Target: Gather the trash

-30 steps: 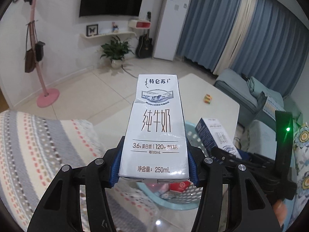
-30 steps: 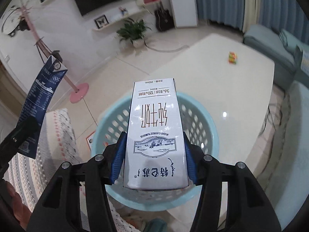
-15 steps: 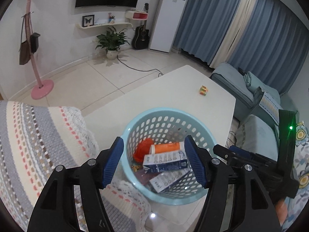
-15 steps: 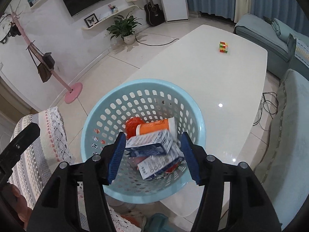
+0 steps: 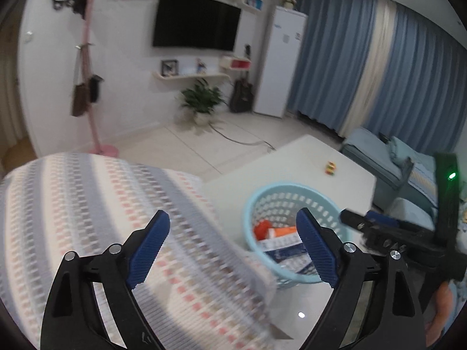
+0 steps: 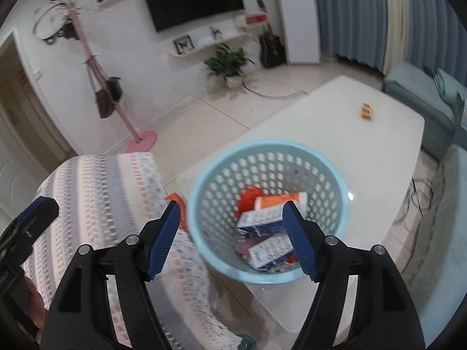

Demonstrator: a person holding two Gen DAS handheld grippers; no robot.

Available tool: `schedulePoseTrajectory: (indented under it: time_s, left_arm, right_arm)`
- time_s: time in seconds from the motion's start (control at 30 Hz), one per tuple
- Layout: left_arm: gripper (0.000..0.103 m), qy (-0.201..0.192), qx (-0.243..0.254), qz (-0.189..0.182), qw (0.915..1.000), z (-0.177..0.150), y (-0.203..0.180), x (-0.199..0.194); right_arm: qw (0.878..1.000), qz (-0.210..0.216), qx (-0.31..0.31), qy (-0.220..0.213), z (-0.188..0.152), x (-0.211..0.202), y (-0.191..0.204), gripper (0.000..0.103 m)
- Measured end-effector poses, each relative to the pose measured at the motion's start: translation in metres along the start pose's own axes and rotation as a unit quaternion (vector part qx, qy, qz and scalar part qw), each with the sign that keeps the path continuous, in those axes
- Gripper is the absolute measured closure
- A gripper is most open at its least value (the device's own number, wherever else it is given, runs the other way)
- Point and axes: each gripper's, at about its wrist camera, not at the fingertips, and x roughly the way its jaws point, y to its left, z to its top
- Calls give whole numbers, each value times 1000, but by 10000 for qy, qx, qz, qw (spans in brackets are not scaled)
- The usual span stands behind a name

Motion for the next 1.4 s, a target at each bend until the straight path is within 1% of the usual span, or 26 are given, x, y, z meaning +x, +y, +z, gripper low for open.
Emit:
schedulePoseTrajectory:
  time_s: [0.07, 0.13, 0.23, 0.37, 0.47, 0.6, 0.73, 0.87, 1.27, 1.4]
  left_arm:
    - [17, -180, 101, 331, 9992, -8, 5, -18]
    - [14, -384, 123, 513, 9979, -17, 11, -35]
    - [13, -646, 99, 842, 9943, -29, 20, -53]
    - [13, -890, 157, 1151, 9892, -44, 25, -65]
    - [13, -1007, 55, 1176, 9879, -53, 31, -70]
    - [13, -1189, 13, 1258, 9849, -59, 35, -71]
    - [13, -1145, 31, 1399, 9835, -64, 35, -68]
    - [8, -1201, 54, 1386, 9830, -69, 34, -70]
    - [8, -1113, 60, 1332, 9848, -72, 36, -68]
    - [8, -1043, 33, 1319, 9858, -72, 39, -66]
  right_arm:
    - [9990, -87, -79, -422, -6, -17, 11, 35]
    - [9963, -89, -116, -849, -14, -36, 19, 35]
    - [9920, -86, -88, -1258, -26, -55, 27, 35]
    - [9885, -99, -155, -1503, -35, -69, 36, 34]
    - [9854, -278, -291, -1654, -43, -78, 47, 35]
    - [9826, -449, -484, -1738, -55, -84, 60, 35]
    - [9804, -673, -593, -1757, -64, -85, 69, 35]
    - [9783, -948, -673, -1715, -71, -85, 74, 35]
    - [9842, -900, -554, -1422, -88, -74, 75, 35]
    - [9850, -969, -544, -1320, -90, -68, 75, 34]
